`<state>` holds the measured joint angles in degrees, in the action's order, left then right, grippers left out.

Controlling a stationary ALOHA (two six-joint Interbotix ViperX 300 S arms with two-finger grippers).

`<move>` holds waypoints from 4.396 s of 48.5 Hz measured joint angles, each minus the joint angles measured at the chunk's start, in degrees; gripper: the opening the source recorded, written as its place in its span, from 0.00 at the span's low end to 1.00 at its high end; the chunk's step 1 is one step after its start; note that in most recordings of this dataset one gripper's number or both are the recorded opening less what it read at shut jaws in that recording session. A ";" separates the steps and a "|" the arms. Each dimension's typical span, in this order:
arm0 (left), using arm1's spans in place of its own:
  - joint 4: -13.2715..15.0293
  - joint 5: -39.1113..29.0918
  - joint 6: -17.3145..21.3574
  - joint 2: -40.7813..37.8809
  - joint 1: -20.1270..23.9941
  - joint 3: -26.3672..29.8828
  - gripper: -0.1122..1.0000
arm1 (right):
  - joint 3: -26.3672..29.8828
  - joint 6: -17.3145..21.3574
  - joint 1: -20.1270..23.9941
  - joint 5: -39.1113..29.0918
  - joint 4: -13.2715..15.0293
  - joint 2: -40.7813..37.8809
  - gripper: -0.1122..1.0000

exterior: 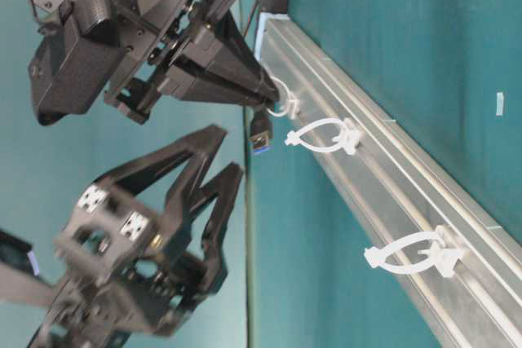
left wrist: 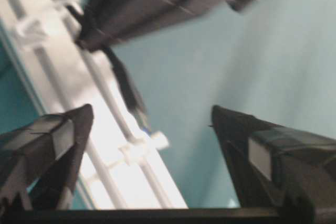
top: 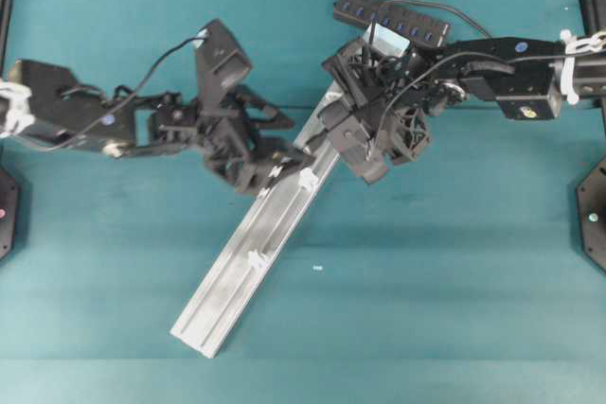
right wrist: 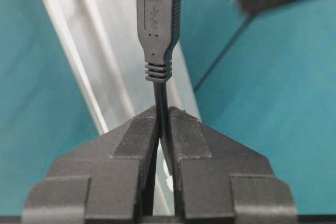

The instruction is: Pass the USB cable through three rings with both arms.

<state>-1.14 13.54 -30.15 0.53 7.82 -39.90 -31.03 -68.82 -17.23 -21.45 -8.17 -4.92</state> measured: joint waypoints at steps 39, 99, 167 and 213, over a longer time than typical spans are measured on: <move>0.00 -13.71 0.09 31.20 -6.42 -12.92 0.96 | 0.44 -6.33 0.53 -3.78 0.18 -2.02 0.18; 0.00 -13.80 -0.53 34.89 -7.12 -15.47 0.96 | 2.72 -6.68 2.99 -3.96 -1.58 -3.96 0.18; 0.00 10.02 -7.12 4.48 -3.78 -12.22 0.91 | 4.66 -6.68 5.89 -3.25 -8.96 -4.57 0.18; 0.00 10.55 -8.44 -5.80 -4.39 -5.27 0.90 | 4.66 -6.68 5.80 -1.76 -8.96 -4.57 0.18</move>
<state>-1.14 24.08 -38.58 -5.27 3.43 -45.18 -26.37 -75.50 -11.43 -23.20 -17.14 -9.49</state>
